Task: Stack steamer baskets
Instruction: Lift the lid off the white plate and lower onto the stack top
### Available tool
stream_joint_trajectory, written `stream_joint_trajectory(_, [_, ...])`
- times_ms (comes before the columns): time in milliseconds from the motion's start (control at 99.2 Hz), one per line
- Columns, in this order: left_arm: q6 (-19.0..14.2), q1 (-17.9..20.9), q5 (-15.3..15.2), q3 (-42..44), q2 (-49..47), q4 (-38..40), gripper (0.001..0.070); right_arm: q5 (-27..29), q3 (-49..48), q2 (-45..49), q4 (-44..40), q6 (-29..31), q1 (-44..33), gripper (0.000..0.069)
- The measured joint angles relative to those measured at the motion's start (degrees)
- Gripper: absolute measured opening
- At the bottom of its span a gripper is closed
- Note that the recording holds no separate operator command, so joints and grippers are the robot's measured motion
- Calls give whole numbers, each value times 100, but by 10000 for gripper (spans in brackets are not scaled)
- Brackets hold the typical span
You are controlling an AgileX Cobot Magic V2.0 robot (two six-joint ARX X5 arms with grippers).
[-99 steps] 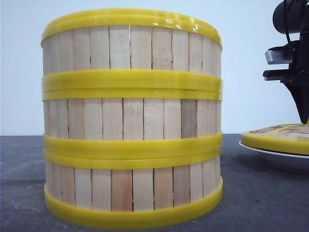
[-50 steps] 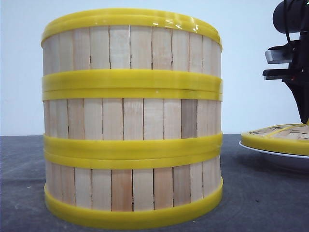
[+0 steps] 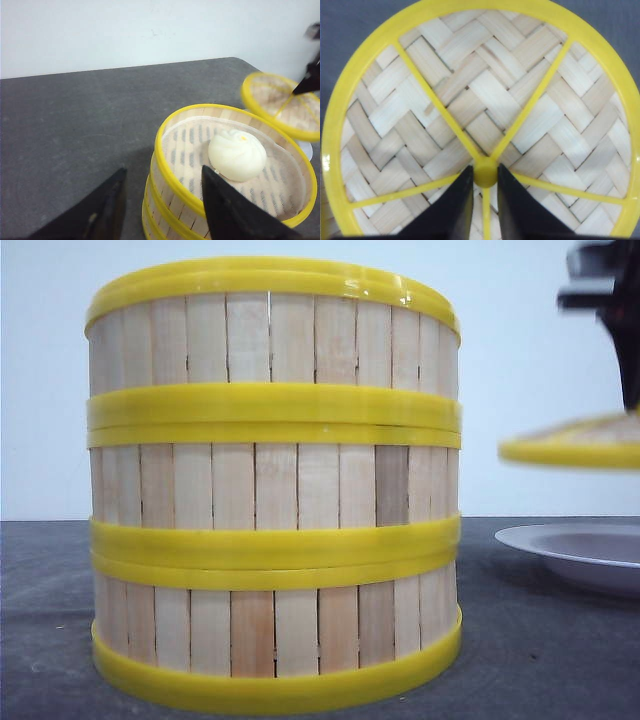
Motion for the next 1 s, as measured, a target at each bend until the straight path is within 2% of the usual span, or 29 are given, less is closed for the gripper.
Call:
stream_joint_trajectory(222, [0,0,0,0,0,9,275,-363,1130,-216,-726,-125,452,53])
stream_joint_trajectory(434, [0,0,0,0,0,11,275,-675,2083,-214,-973,-166,1403,51])
stream_joint_trajectory(756, [0,0,0,0,0,11,275,-608,2181,81,-970,-164,3161,50])
stream_joint_trajectory(917, [0,0,0,0,0,11,275,-188,2181,391,-800,-164,3792,49])
stream_joint_trajectory(998, [0,0,0,0,0,11,275,-173,2181,509,-686,-162,4004,49])
